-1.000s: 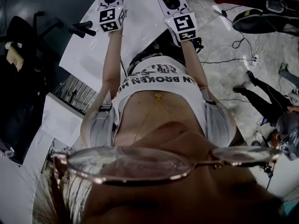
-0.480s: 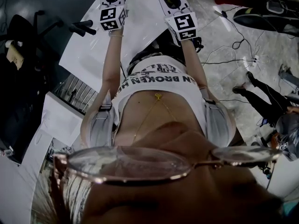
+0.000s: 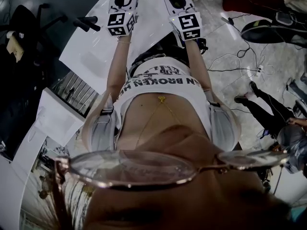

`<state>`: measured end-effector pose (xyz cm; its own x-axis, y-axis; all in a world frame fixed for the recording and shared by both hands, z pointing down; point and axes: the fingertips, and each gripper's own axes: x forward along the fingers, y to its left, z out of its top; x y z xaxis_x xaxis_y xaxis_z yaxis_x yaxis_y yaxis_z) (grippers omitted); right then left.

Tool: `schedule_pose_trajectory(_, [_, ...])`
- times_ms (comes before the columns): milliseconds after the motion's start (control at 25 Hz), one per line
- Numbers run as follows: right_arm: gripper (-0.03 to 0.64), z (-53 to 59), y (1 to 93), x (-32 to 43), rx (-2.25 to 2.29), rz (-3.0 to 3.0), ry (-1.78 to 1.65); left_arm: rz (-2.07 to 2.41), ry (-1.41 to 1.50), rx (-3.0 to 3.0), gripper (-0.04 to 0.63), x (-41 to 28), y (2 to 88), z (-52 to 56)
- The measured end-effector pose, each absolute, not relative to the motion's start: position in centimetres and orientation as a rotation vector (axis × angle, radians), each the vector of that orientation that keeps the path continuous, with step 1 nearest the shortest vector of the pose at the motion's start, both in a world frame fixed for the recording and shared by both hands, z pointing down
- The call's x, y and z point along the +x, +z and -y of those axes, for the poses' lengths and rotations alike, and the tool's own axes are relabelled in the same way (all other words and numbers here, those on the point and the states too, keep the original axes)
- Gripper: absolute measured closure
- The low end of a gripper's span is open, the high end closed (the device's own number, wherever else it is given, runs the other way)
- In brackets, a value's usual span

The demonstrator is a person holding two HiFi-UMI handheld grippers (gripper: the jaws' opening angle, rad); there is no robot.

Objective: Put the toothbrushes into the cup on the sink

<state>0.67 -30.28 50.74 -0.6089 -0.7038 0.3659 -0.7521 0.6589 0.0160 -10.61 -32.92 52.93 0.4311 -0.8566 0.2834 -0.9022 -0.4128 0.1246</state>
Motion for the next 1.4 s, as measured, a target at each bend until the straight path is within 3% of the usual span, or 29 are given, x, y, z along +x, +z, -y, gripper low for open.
schedule_pose_trajectory(120, [0.580,30.3,50.7,0.3,1.139,2.543,0.194,1.537,0.232,2.419,0.467,-10.6,52.3,31.9])
schedule_pose_trajectory(240, [0.581,30.1,50.4,0.0,1.107,2.565,0.191,1.544,0.190,2.420,0.542,-10.5,51.4,30.7])
schedule_pose_trajectory(400, [0.581,30.0,49.8,-1.2,1.050,2.618,0.182,1.574,0.141,2.407,0.577,-10.7,50.2,29.4])
schedule_pose_trajectory(960, [0.591,27.3,47.5,-8.9,0.745,2.776,0.125,1.781,0.047,2.317,0.581,-14.9,46.0,25.1])
schedule_pose_trajectory(1400, [0.591,25.5,45.1,-10.9,0.678,2.828,0.074,1.830,0.041,2.302,0.581,-15.4,44.0,23.2])
